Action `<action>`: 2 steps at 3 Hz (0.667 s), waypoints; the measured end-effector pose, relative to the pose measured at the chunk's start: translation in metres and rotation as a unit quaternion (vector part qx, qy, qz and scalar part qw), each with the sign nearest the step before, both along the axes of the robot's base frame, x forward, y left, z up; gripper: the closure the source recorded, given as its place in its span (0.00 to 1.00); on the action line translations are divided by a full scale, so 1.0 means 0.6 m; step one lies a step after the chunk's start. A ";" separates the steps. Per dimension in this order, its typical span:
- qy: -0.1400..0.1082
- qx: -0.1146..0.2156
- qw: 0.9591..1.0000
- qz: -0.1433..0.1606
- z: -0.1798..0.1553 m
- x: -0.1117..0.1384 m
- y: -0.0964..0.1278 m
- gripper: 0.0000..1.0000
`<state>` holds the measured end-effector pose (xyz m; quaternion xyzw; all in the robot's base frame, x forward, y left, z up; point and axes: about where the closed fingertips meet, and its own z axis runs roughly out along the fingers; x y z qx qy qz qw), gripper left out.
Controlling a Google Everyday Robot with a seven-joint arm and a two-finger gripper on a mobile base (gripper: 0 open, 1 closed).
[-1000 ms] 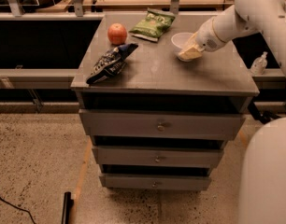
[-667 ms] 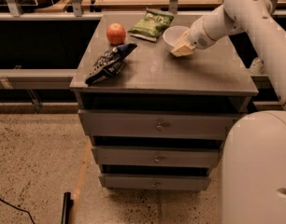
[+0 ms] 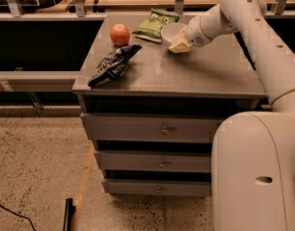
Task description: Move white bowl near green jalapeno chip bag
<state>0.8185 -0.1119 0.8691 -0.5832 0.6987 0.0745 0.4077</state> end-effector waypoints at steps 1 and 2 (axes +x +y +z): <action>-0.009 0.002 1.000 0.002 0.005 0.014 0.015 0.61; -0.028 0.005 1.000 0.000 0.018 0.025 0.020 0.37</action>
Offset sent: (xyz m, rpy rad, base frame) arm 0.0197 0.0096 0.0279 0.0146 -0.1136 -0.0180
